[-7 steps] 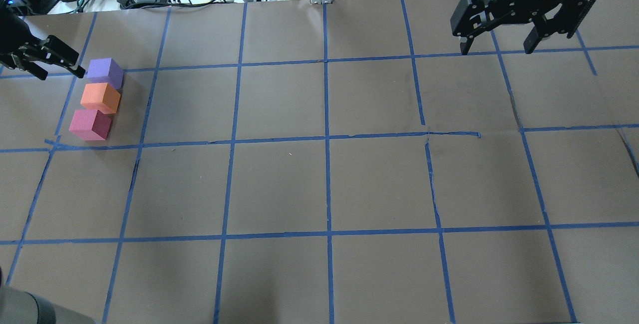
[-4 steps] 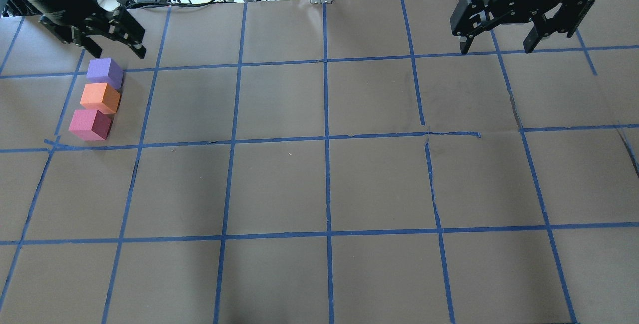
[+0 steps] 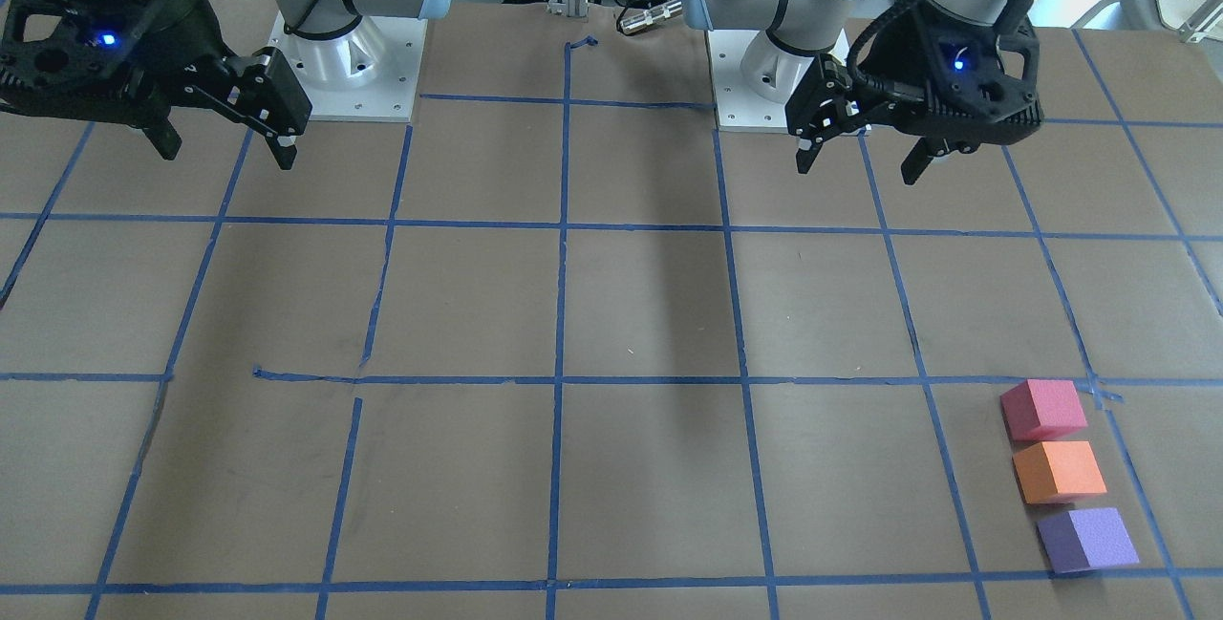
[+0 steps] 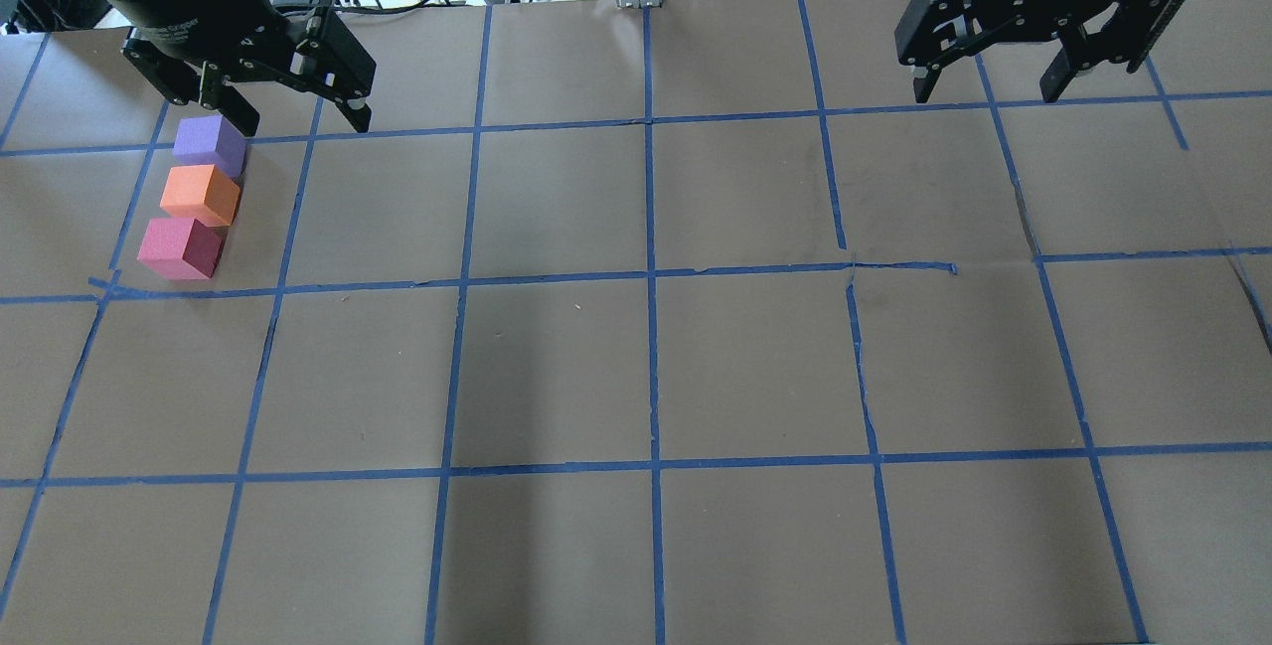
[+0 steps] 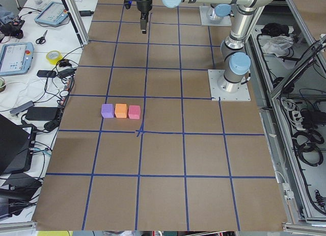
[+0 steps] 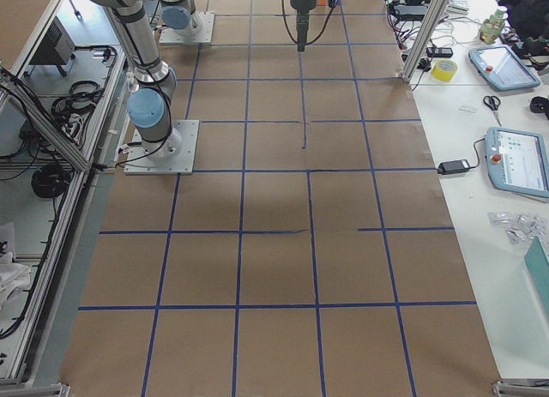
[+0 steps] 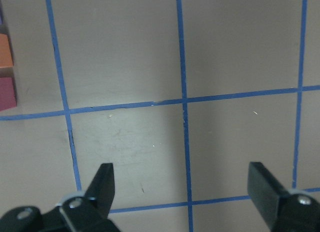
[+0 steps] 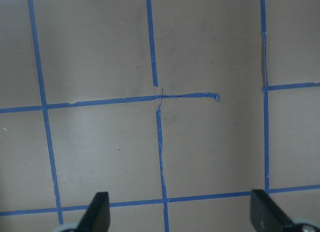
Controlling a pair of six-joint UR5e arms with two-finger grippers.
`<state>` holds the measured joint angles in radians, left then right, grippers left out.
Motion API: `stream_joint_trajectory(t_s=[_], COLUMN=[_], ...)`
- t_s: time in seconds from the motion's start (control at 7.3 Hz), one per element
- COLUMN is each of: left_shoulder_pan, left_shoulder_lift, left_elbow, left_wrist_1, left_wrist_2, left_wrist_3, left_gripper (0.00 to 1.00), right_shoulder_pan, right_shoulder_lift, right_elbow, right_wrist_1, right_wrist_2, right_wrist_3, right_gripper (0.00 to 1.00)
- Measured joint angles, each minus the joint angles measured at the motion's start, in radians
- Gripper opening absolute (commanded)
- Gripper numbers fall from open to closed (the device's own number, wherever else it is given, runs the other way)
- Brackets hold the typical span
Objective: Arrange blocks in a line
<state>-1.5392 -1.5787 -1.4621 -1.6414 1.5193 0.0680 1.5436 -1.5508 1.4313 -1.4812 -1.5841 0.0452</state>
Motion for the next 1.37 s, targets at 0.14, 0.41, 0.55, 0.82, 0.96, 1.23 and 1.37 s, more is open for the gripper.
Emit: stream_joint_trajectory(t_s=[0.14, 0.41, 0.55, 0.82, 0.96, 1.23, 1.37], left_shoulder_pan=[-0.005, 0.018, 0.022, 0.025, 0.028, 0.029, 0.029], left_shoulder_lift=[0.012, 0.053, 0.057, 0.063, 0.065, 0.072, 0.081], left_elbow=[-0.009, -0.006, -0.013, -0.022, -0.024, -0.032, -0.034], left_wrist_1=[0.000, 0.000, 0.003, 0.010, 0.017, 0.029, 0.026], left_wrist_2=[0.002, -0.003, -0.011, -0.012, -0.013, -0.010, -0.007], left_wrist_3=[-0.028, -0.048, -0.049, -0.045, -0.045, -0.050, -0.053], left_gripper=[1.00, 1.00, 1.00, 1.00, 1.00, 1.00, 1.00], right_shoulder_pan=[0.001, 0.001, 0.001, 0.001, 0.001, 0.001, 0.001], right_shoulder_lift=[-0.001, -0.001, -0.001, 0.001, 0.001, 0.003, 0.003], right_elbow=[0.001, 0.003, 0.004, 0.005, 0.005, 0.006, 0.006], right_wrist_1=[0.003, 0.006, 0.006, 0.006, 0.006, 0.006, 0.005], right_wrist_2=[0.003, 0.004, 0.002, -0.004, -0.006, -0.010, -0.011], right_wrist_3=[0.001, 0.000, -0.003, -0.009, -0.010, -0.012, -0.012], right_gripper=[1.00, 1.00, 1.00, 1.00, 1.00, 1.00, 1.00])
